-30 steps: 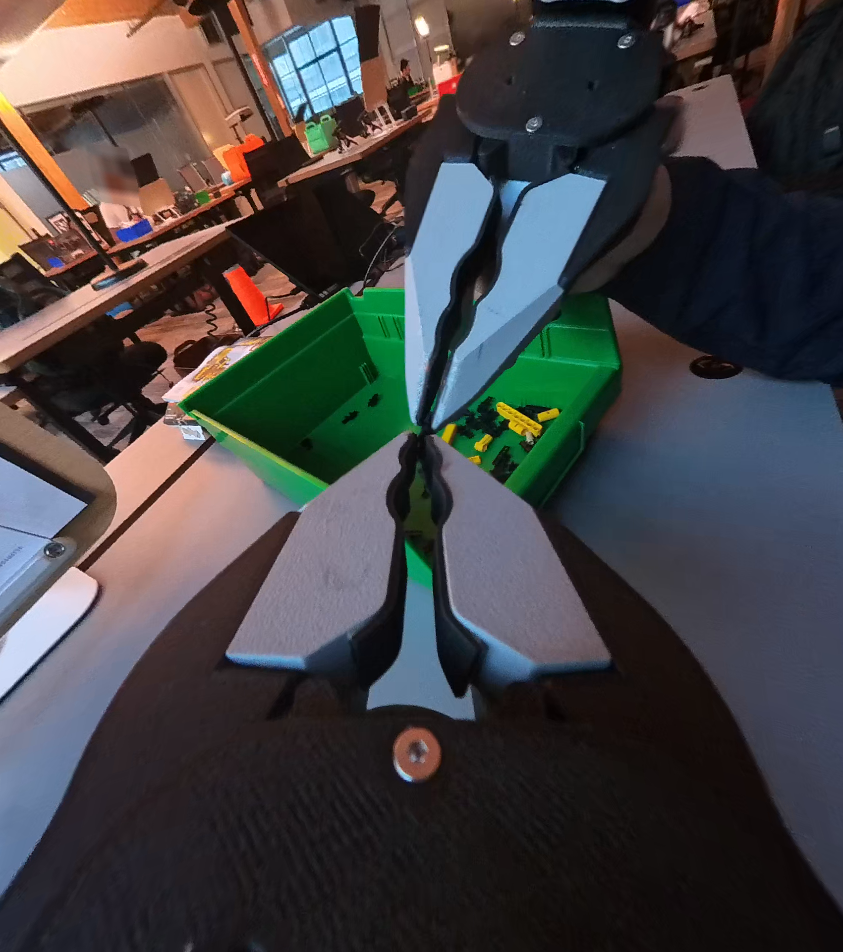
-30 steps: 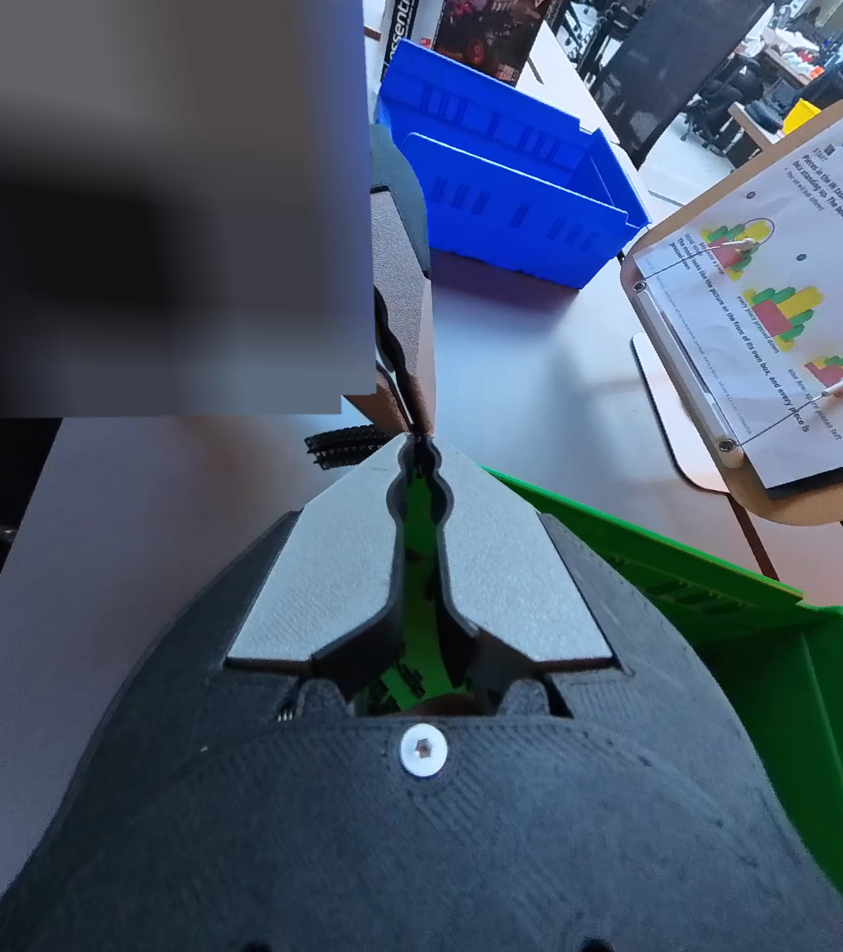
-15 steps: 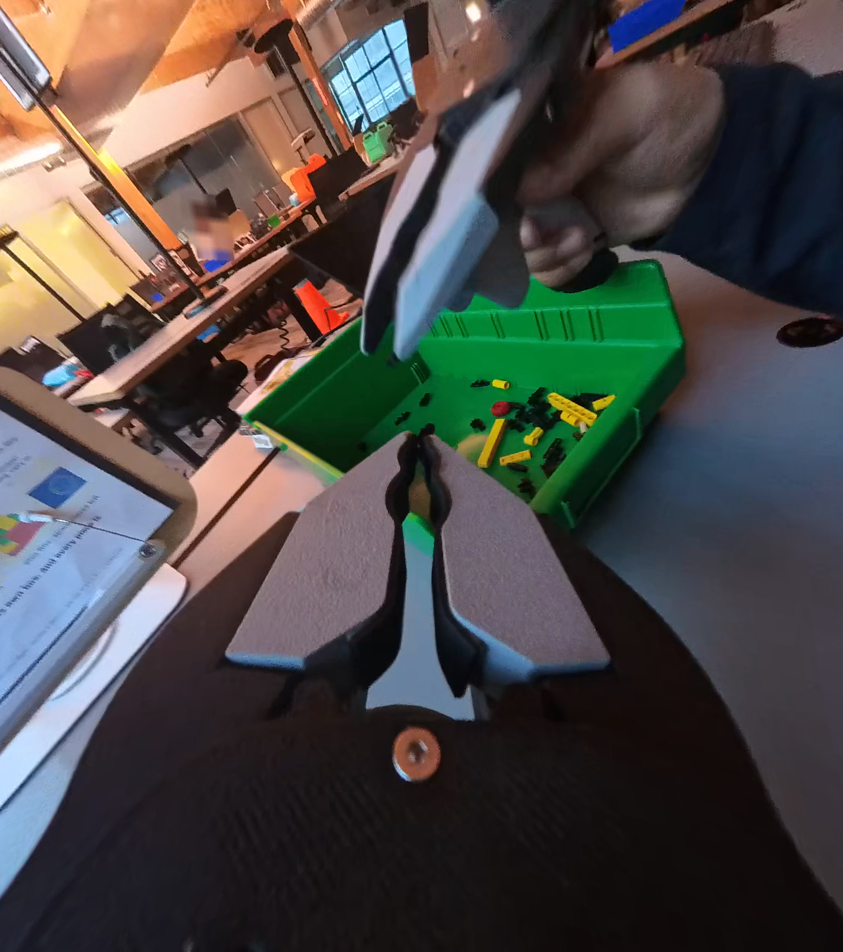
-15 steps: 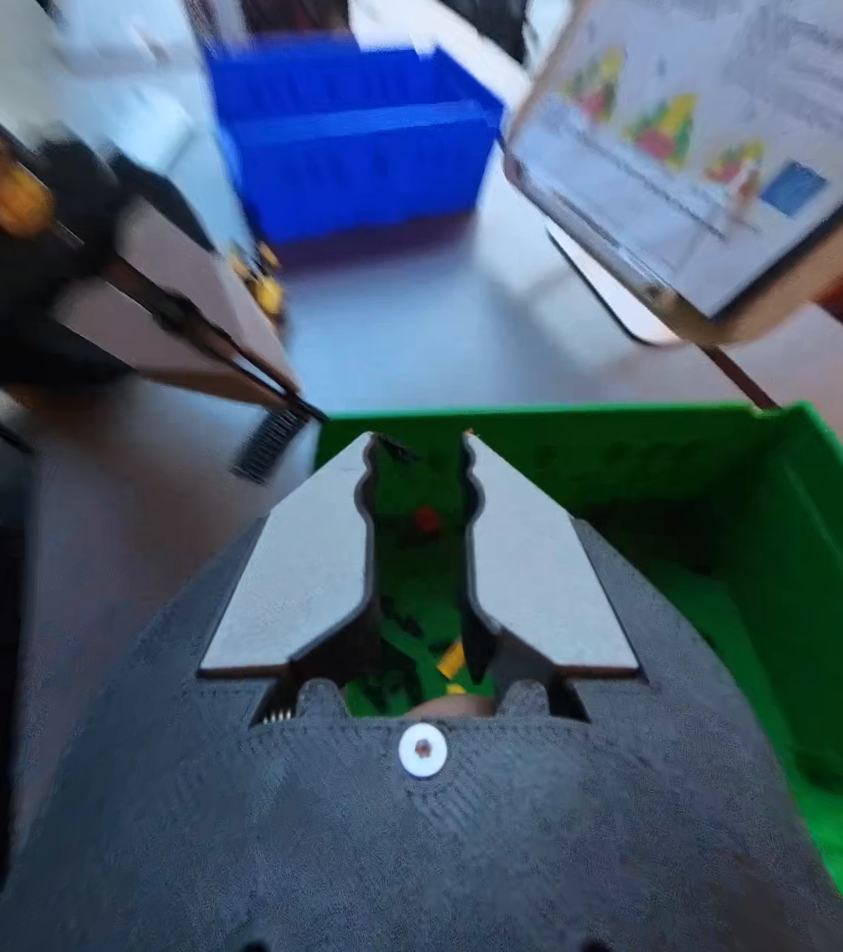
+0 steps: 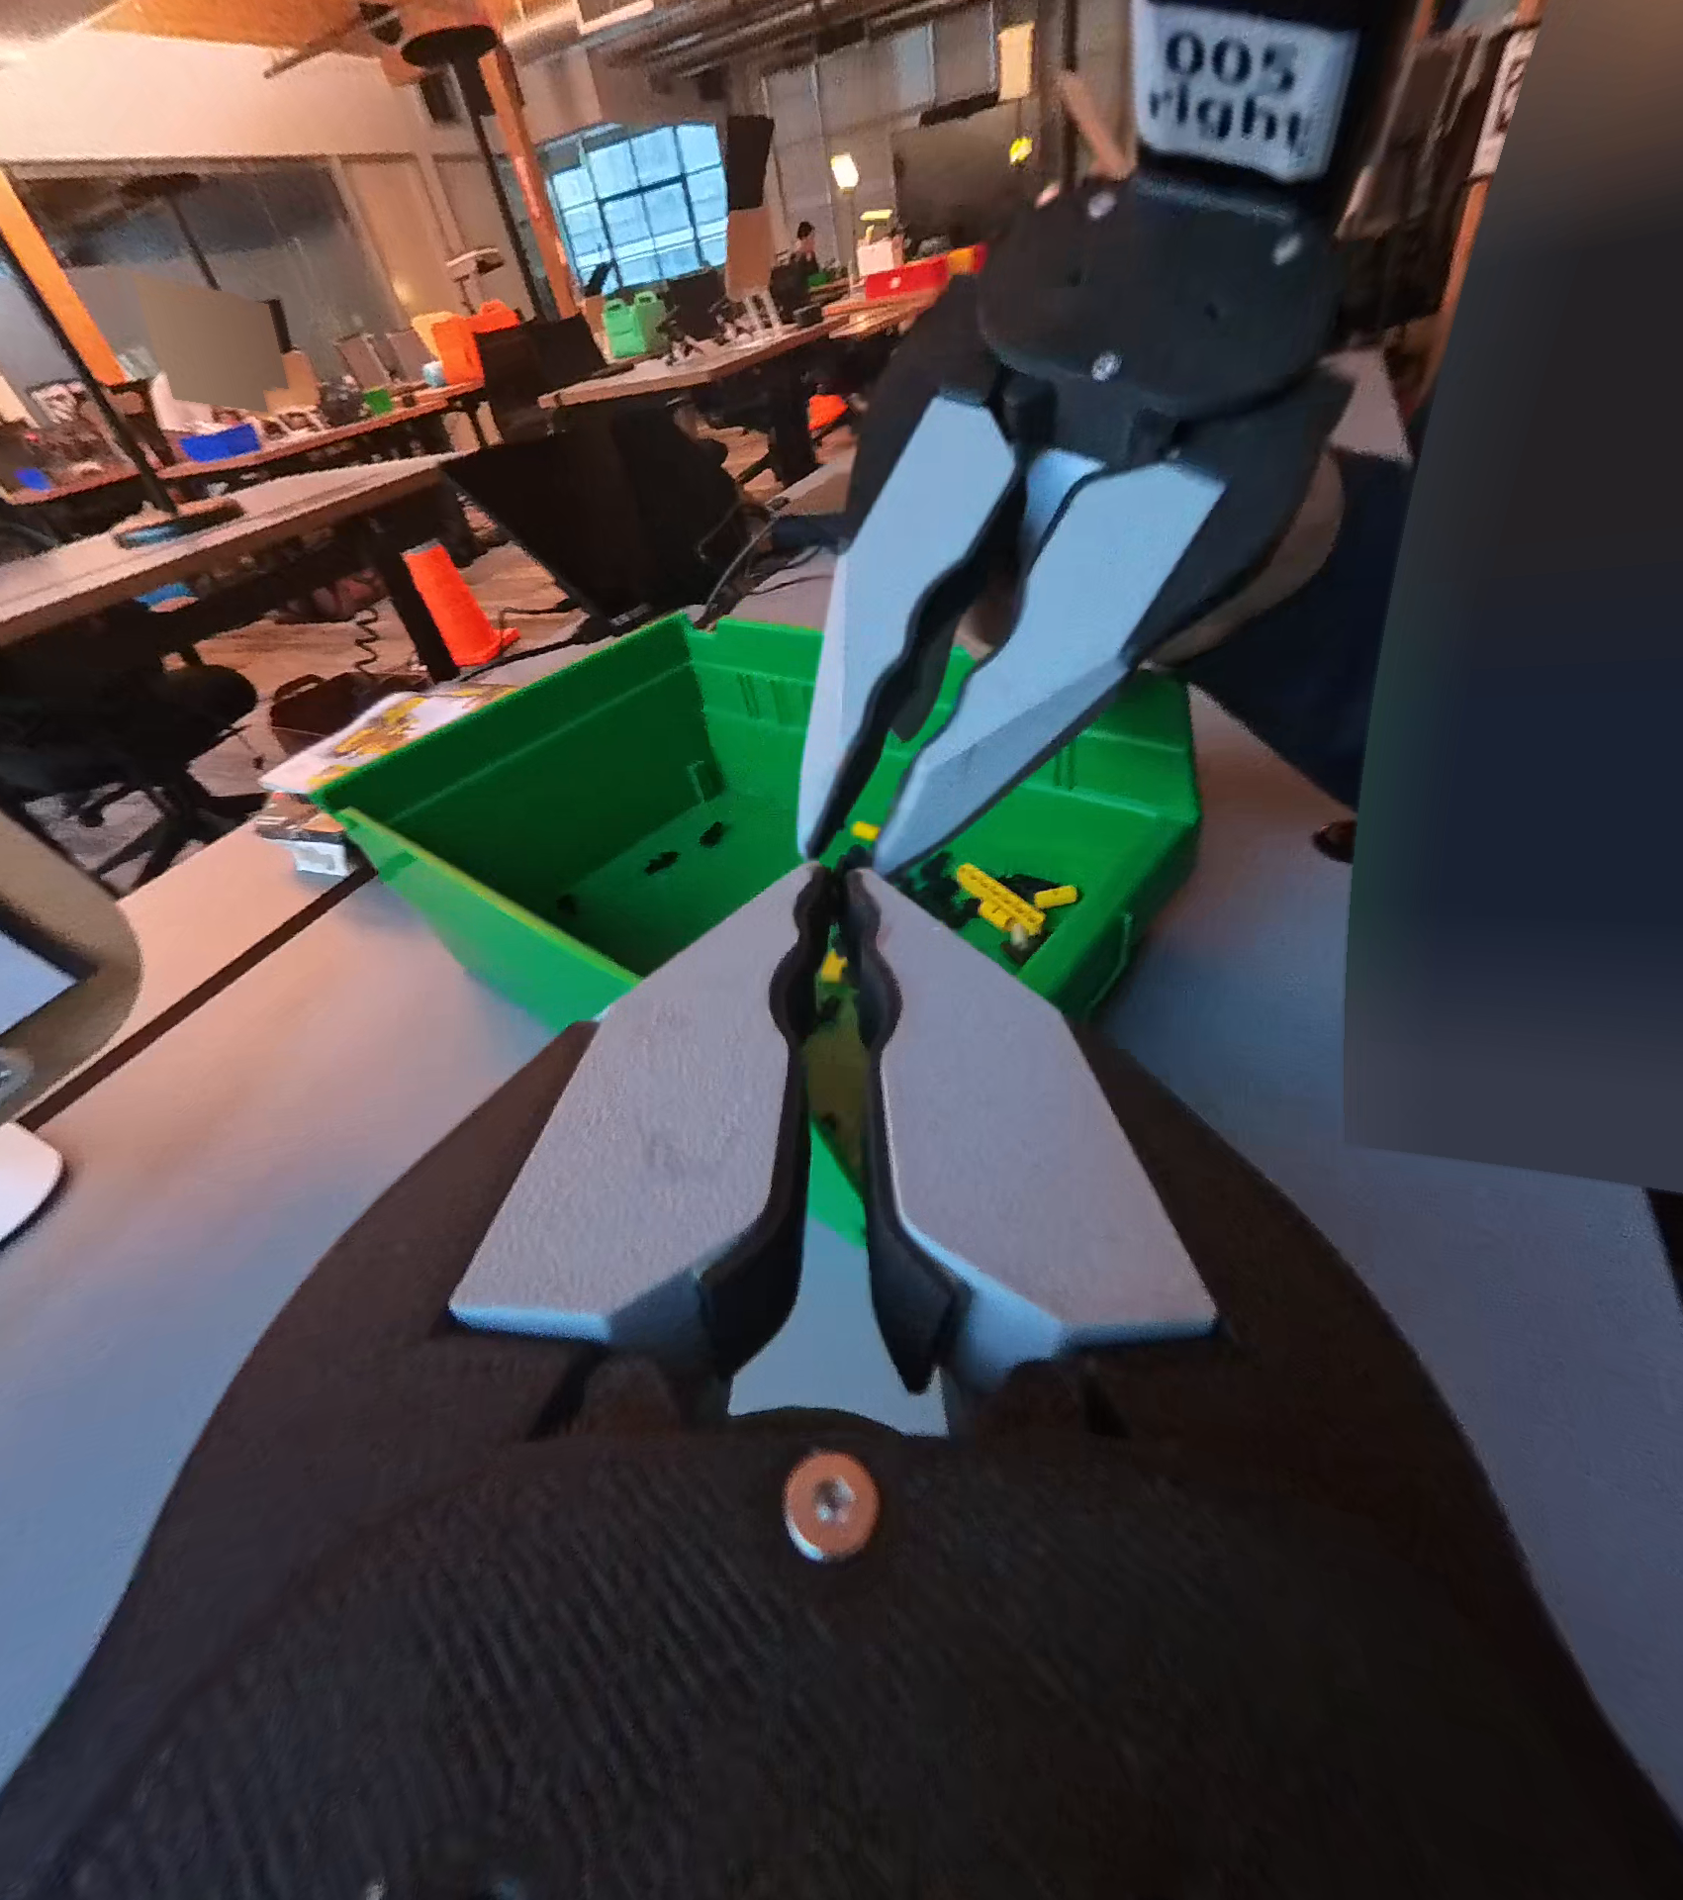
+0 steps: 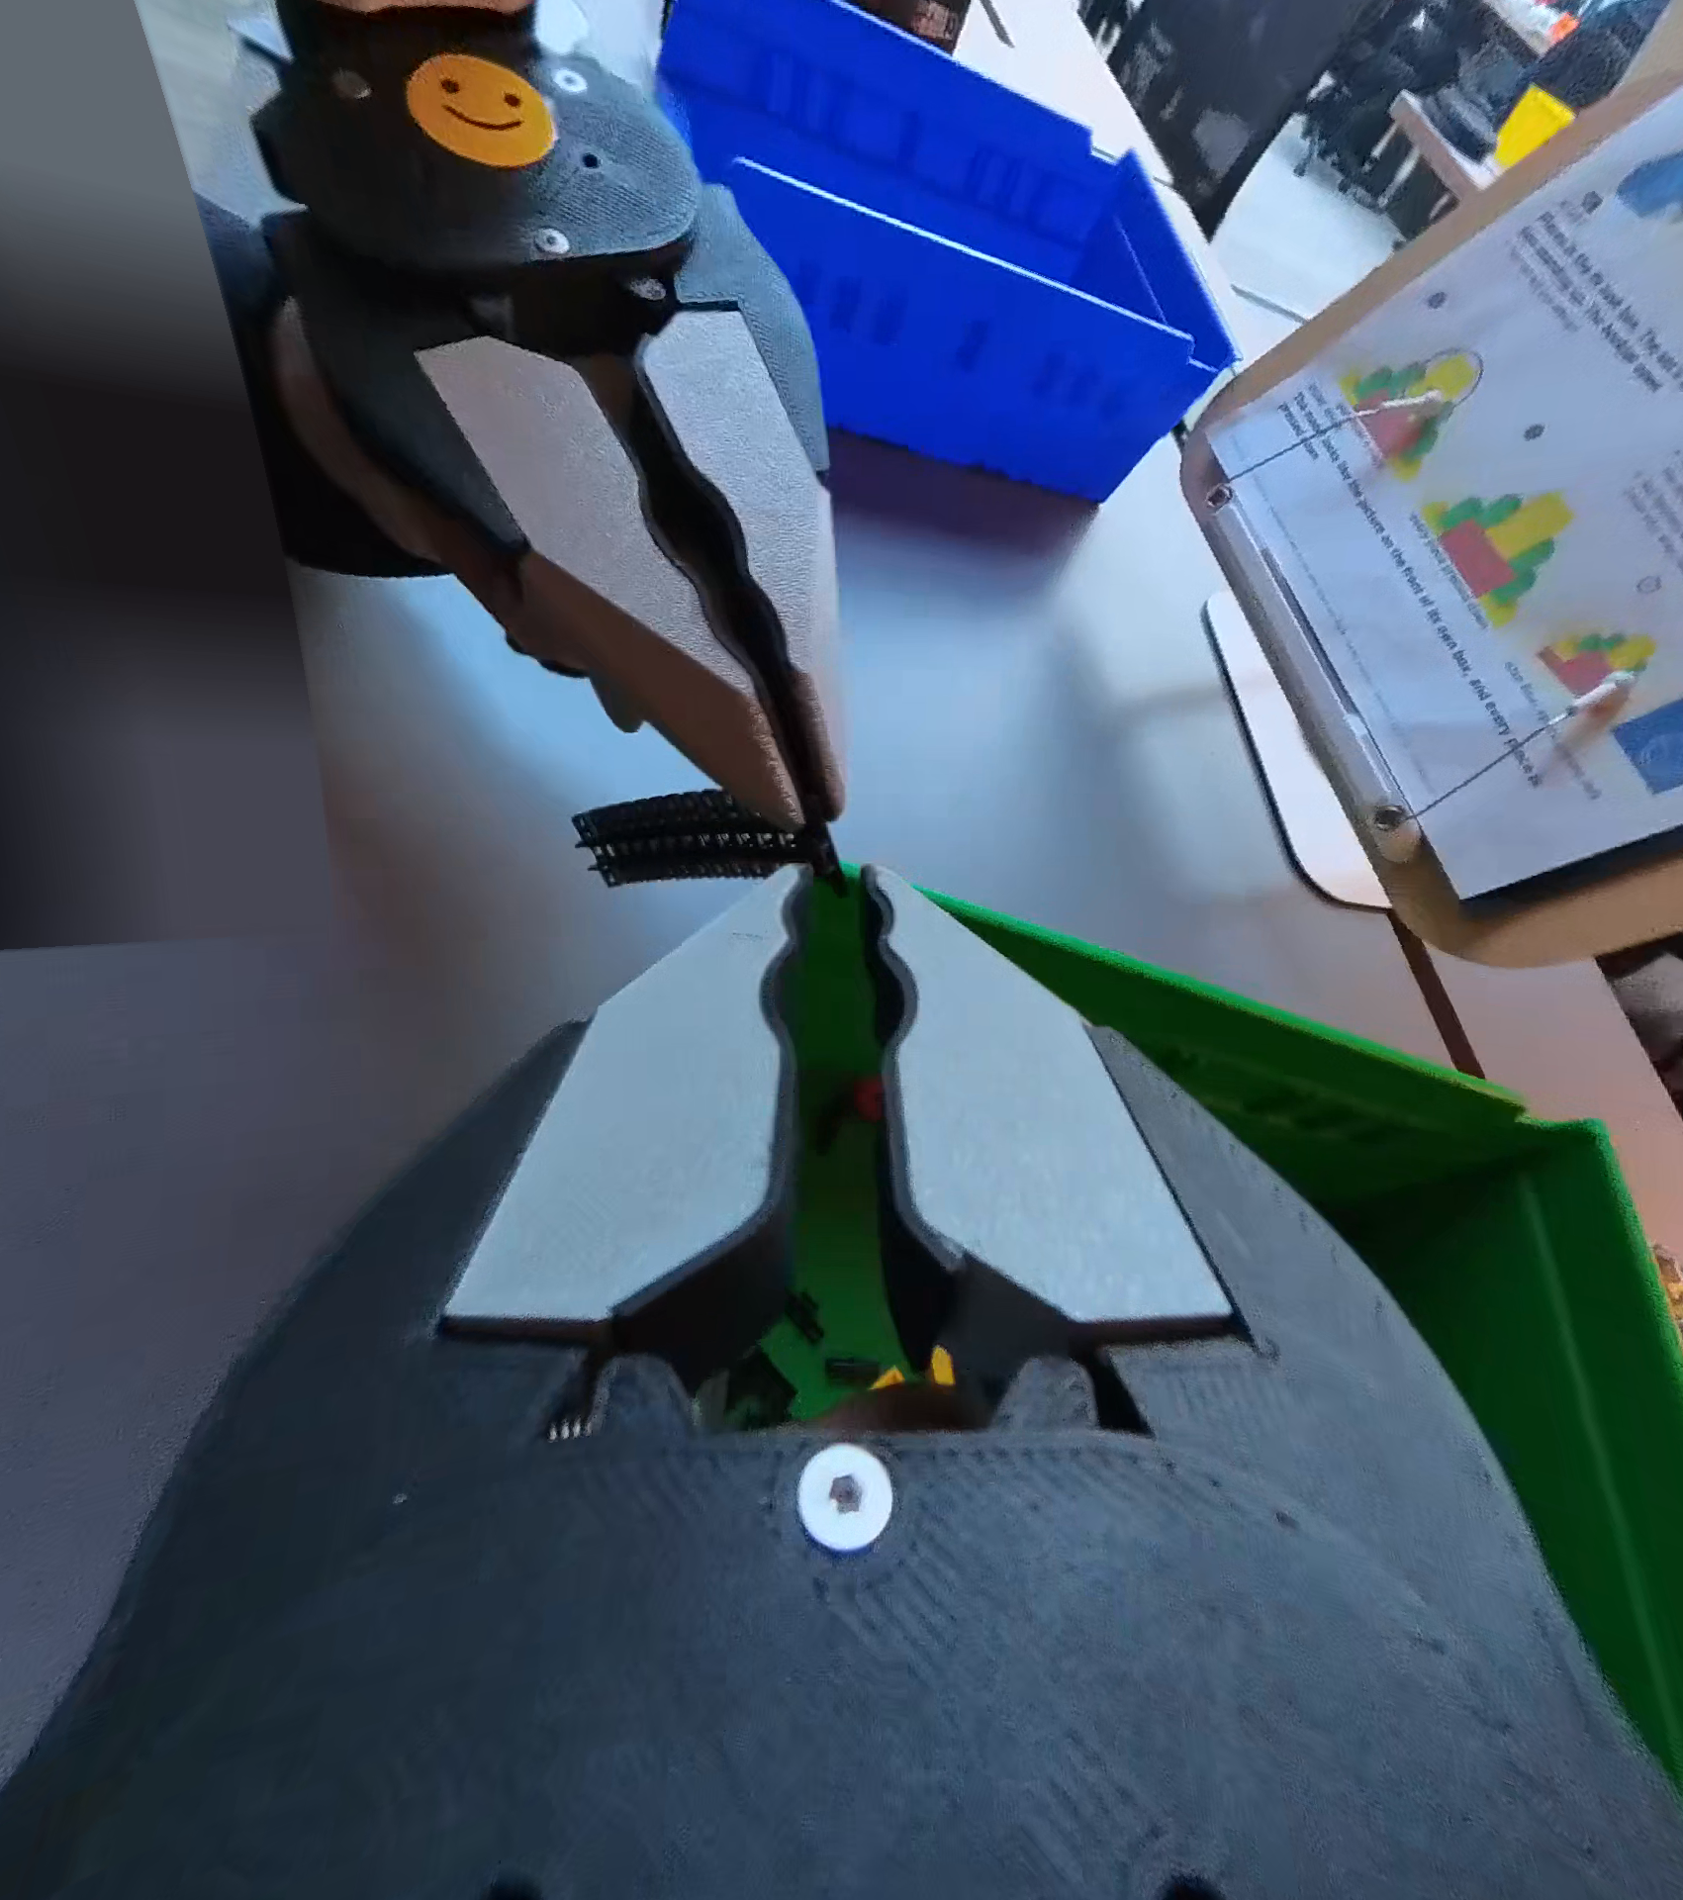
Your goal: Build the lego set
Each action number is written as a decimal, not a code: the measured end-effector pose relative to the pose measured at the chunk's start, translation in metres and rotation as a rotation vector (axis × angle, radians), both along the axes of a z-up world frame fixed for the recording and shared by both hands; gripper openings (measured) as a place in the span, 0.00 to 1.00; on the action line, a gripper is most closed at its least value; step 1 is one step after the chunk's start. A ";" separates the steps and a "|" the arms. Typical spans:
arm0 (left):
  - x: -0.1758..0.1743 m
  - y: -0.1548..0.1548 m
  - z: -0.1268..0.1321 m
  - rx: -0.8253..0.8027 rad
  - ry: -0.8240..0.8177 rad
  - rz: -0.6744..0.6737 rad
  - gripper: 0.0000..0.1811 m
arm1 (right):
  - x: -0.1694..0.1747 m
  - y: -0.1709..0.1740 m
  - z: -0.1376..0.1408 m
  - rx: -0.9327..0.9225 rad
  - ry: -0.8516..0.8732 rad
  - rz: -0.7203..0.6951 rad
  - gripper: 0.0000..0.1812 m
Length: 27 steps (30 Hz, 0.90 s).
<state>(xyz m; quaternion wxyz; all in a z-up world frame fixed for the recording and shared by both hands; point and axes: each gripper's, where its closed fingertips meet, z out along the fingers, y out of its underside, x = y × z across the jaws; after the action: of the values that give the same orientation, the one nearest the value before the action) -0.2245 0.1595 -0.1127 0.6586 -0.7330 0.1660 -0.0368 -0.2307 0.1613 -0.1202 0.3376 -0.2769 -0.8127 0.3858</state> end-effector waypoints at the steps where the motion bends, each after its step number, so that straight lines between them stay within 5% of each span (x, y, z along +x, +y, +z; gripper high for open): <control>1: 0.001 -0.001 0.002 0.005 -0.022 -0.007 0.00 | 0.000 -0.002 0.000 0.005 0.007 0.006 0.02; 27: 0.002 -0.006 0.007 0.017 -0.036 -0.051 0.01 | 0.005 -0.007 0.008 -0.075 0.040 0.091 0.00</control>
<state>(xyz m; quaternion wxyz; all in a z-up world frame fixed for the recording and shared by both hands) -0.2227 0.1534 -0.1059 0.6666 -0.7221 0.1729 -0.0654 -0.2256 0.1539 -0.1120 0.3251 -0.2443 -0.8026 0.4365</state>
